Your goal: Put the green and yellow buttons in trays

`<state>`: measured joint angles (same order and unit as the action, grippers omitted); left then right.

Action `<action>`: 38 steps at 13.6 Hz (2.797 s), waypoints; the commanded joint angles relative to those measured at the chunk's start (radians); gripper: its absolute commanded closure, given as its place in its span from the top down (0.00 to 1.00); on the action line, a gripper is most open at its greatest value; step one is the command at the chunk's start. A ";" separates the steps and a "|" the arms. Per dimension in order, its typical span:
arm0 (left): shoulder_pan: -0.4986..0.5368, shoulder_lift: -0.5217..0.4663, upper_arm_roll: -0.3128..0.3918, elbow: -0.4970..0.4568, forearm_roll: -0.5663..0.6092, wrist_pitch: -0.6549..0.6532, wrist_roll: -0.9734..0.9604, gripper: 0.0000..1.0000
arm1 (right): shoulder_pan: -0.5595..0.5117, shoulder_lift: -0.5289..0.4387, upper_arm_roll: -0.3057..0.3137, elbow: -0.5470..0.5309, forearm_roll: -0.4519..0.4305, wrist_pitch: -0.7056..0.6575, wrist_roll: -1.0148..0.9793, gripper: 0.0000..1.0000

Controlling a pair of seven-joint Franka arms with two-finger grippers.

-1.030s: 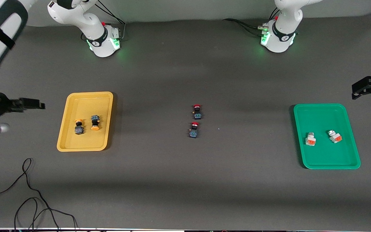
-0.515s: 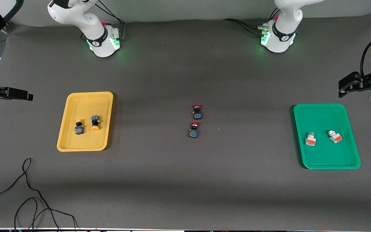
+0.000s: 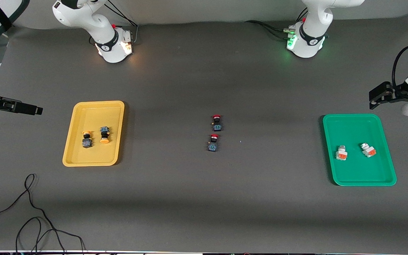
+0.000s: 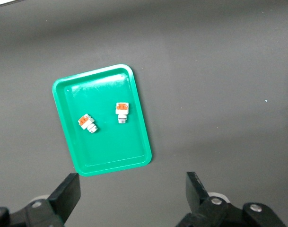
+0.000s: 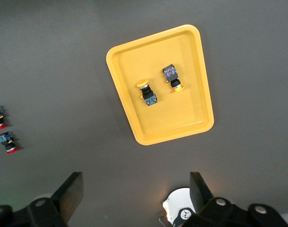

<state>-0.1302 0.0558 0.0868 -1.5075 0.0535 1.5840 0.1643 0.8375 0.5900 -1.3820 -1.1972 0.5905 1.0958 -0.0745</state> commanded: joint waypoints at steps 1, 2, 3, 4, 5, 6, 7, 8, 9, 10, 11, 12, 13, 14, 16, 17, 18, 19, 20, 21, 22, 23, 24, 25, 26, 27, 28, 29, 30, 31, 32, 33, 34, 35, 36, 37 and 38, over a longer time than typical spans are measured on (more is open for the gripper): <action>0.018 -0.001 -0.016 0.010 -0.006 0.005 -0.012 0.99 | -0.032 -0.018 0.036 0.020 0.022 -0.010 0.064 0.99; 0.052 -0.001 -0.053 0.010 -0.006 0.005 -0.012 0.99 | -0.081 -0.044 0.117 0.024 0.008 -0.010 0.091 0.99; 0.078 -0.002 -0.083 0.012 -0.004 0.005 -0.014 0.99 | -0.130 -0.077 0.198 0.042 0.002 -0.008 0.143 0.99; 0.084 -0.004 -0.091 0.012 -0.004 0.005 -0.014 0.99 | -0.197 -0.102 0.281 0.056 -0.021 -0.007 0.192 0.99; 0.089 -0.004 -0.094 0.012 -0.004 0.004 -0.014 0.99 | -0.245 -0.133 0.382 0.059 -0.075 -0.004 0.208 0.99; 0.099 -0.005 -0.099 0.010 -0.006 0.004 -0.014 0.99 | -0.291 -0.159 0.481 0.059 -0.148 0.007 0.209 0.99; 0.110 -0.005 -0.113 0.010 -0.006 0.004 -0.015 0.99 | -0.337 -0.191 0.580 0.059 -0.214 0.028 0.209 0.99; 0.122 -0.005 -0.123 0.010 -0.006 0.005 -0.016 0.99 | -0.397 -0.225 0.689 0.056 -0.280 0.050 0.219 0.99; 0.121 -0.004 -0.124 0.010 -0.006 0.005 -0.016 0.99 | -0.467 -0.252 0.803 0.048 -0.335 0.064 0.231 0.99; 0.121 -0.004 -0.124 0.007 -0.008 0.004 -0.022 0.99 | -0.529 -0.274 0.911 0.041 -0.383 0.068 0.246 0.99; 0.120 -0.004 -0.125 0.007 -0.008 0.001 -0.058 0.99 | -0.587 -0.288 0.993 0.039 -0.417 0.070 0.252 0.99; 0.115 -0.005 -0.125 0.006 -0.008 -0.007 -0.092 0.99 | -0.636 -0.298 1.067 0.030 -0.441 0.072 0.252 0.99; 0.115 -0.005 -0.125 0.006 -0.008 -0.009 -0.094 0.99 | -0.688 -0.317 1.140 0.013 -0.474 0.087 0.252 0.99; 0.115 -0.004 -0.125 0.006 -0.009 -0.009 -0.104 0.99 | -0.719 -0.347 1.200 -0.030 -0.507 0.114 0.252 0.99; 0.121 -0.002 -0.124 0.004 -0.033 -0.007 -0.114 0.99 | -0.730 -0.436 1.241 -0.166 -0.532 0.220 0.248 0.99; 0.123 -0.004 -0.122 0.001 -0.038 -0.007 -0.118 0.99 | -0.729 -0.478 1.247 -0.236 -0.538 0.275 0.237 0.99; 0.123 -0.004 -0.122 0.000 -0.043 -0.007 -0.126 0.99 | -0.729 -0.505 1.265 -0.280 -0.549 0.318 0.233 0.99; 0.123 -0.004 -0.122 0.000 -0.064 -0.009 -0.135 0.99 | -0.723 -0.519 1.270 -0.303 -0.581 0.340 0.211 1.00; 0.123 -0.004 -0.122 0.000 -0.073 -0.010 -0.137 0.99 | -0.718 -0.521 1.271 -0.309 -0.610 0.349 0.178 1.00; 0.121 -0.005 -0.121 0.000 -0.073 -0.013 -0.137 0.99 | -0.718 -0.521 1.272 -0.309 -0.613 0.358 0.142 1.00; 0.121 -0.005 -0.121 0.001 -0.072 -0.015 -0.138 0.99 | -0.718 -0.521 1.272 -0.314 -0.615 0.393 0.107 1.00; 0.121 -0.005 -0.121 0.000 -0.072 -0.015 -0.137 0.99 | -0.721 -0.519 1.272 -0.312 -0.613 0.418 0.085 1.00; 0.121 -0.005 -0.121 0.001 -0.070 -0.015 -0.138 0.99 | -0.722 -0.513 1.272 -0.308 -0.612 0.426 0.084 1.00; 0.121 -0.004 -0.121 0.000 -0.067 -0.013 -0.140 0.99 | -0.718 -0.513 1.270 -0.306 -0.613 0.423 0.085 1.00; 0.121 -0.002 -0.119 0.000 -0.063 -0.010 -0.141 0.99 | -0.713 -0.509 1.268 -0.303 -0.613 0.420 0.085 1.00; 0.121 -0.002 -0.119 0.000 -0.061 -0.010 -0.155 0.99 | -0.712 -0.497 1.268 -0.303 -0.613 0.423 0.085 1.00; 0.121 -0.002 -0.119 0.000 -0.060 -0.013 -0.175 0.99 | -0.710 -0.495 1.268 -0.302 -0.613 0.423 0.087 1.00; 0.123 -0.002 -0.119 0.000 -0.060 -0.015 -0.180 0.99 | -0.710 -0.495 1.268 -0.303 -0.613 0.423 0.087 1.00; 0.123 -0.002 -0.117 -0.002 -0.058 -0.013 -0.181 0.99 | -0.710 -0.495 1.268 -0.303 -0.612 0.424 0.087 1.00; 0.121 -0.004 -0.117 -0.002 -0.051 -0.013 -0.181 0.99 | -0.710 -0.493 1.268 -0.303 -0.607 0.427 0.087 1.00; 0.123 -0.002 -0.117 -0.002 -0.049 -0.013 -0.181 0.99 | -0.710 -0.493 1.268 -0.302 -0.607 0.429 0.090 1.00; 0.123 -0.002 -0.117 -0.002 -0.049 -0.015 -0.181 0.99 | -0.710 -0.493 1.268 -0.303 -0.607 0.429 0.091 1.00; 0.121 -0.004 -0.117 -0.002 -0.049 -0.016 -0.181 0.99 | -0.710 -0.493 1.268 -0.303 -0.607 0.429 0.094 1.00; 0.123 -0.004 -0.117 -0.002 -0.049 -0.016 -0.181 0.99 | -0.710 -0.493 1.268 -0.303 -0.606 0.429 0.094 1.00; 0.123 -0.004 -0.117 -0.002 -0.049 -0.016 -0.180 0.99 | -0.710 -0.493 1.268 -0.303 -0.606 0.429 0.094 1.00; 0.123 -0.004 -0.117 -0.002 -0.049 -0.016 -0.181 0.99 | -0.710 -0.493 1.268 -0.303 -0.606 0.429 0.093 1.00; 0.123 -0.004 -0.117 -0.002 -0.047 -0.016 -0.181 0.99 | -0.709 -0.493 1.268 -0.303 -0.606 0.429 0.096 1.00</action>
<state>-0.0099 0.0562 -0.0281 -1.5100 -0.0036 1.5797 0.0013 0.1209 0.1061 -0.1127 -1.4905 -0.0018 1.5116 0.0303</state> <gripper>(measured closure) 0.004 0.000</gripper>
